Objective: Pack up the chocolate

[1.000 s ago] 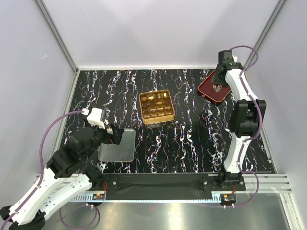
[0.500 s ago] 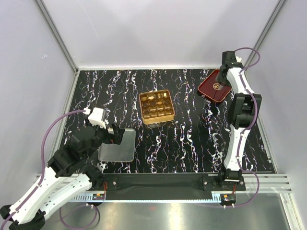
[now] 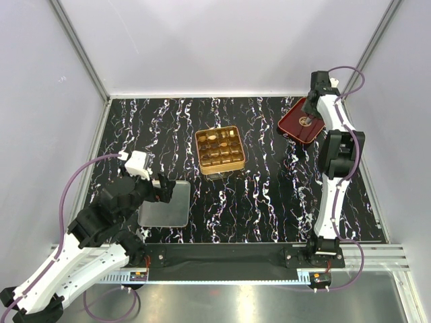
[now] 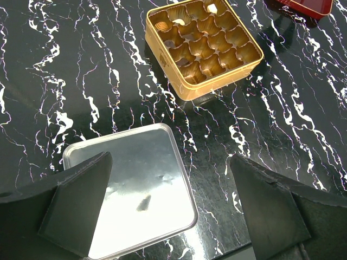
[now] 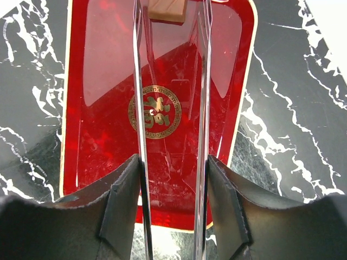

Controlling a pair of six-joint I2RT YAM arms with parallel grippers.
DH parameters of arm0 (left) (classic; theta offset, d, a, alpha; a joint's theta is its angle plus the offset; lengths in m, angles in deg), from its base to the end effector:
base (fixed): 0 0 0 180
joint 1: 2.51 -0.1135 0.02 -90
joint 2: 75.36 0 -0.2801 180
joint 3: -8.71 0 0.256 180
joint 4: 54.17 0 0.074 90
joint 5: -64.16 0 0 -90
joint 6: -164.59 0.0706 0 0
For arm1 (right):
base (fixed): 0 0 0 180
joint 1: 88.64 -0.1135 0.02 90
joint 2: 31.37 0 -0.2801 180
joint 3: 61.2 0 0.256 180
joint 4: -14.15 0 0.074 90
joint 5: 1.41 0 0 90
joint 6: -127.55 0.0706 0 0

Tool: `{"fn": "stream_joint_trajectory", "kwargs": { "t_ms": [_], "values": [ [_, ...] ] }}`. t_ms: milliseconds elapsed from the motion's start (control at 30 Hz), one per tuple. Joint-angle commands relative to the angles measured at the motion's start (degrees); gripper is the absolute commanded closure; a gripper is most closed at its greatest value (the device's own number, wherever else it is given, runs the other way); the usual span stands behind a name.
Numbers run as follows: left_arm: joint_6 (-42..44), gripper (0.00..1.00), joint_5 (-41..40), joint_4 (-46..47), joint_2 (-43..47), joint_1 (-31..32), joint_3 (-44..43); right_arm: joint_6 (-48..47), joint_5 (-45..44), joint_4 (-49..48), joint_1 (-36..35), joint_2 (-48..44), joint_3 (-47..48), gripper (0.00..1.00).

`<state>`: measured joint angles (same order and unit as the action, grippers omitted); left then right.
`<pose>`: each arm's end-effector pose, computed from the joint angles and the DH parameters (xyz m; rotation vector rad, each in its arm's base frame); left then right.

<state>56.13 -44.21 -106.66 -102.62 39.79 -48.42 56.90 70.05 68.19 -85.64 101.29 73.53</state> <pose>0.1061 -0.0664 0.3151 0.1974 1.9542 -0.3860 0.5505 -0.0513 0.2177 0.6047 2.3562 -0.2734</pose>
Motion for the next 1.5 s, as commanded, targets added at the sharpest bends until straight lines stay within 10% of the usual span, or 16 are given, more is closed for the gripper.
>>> {"fn": "stream_joint_trajectory", "kwargs": {
  "t_ms": [0, 600, 1467],
  "values": [
    [0.44, 0.01, 0.27, 2.64, -0.07, 0.32, -0.20, 1.12, -1.58, -1.73, -0.28, 0.84, 2.39, 0.44],
    [0.44, 0.01, 0.09, 2.55, 0.02, 0.23, -0.11, -0.37, 0.53, 1.34, -0.63, 0.32, 3.80, 0.57],
    [0.09, 0.01, -1.67, 2.11, 0.28, 0.23, -0.28, -5.82, 8.43, 2.84, -12.83, -30.88, -23.71, 0.59]
  ]
}}
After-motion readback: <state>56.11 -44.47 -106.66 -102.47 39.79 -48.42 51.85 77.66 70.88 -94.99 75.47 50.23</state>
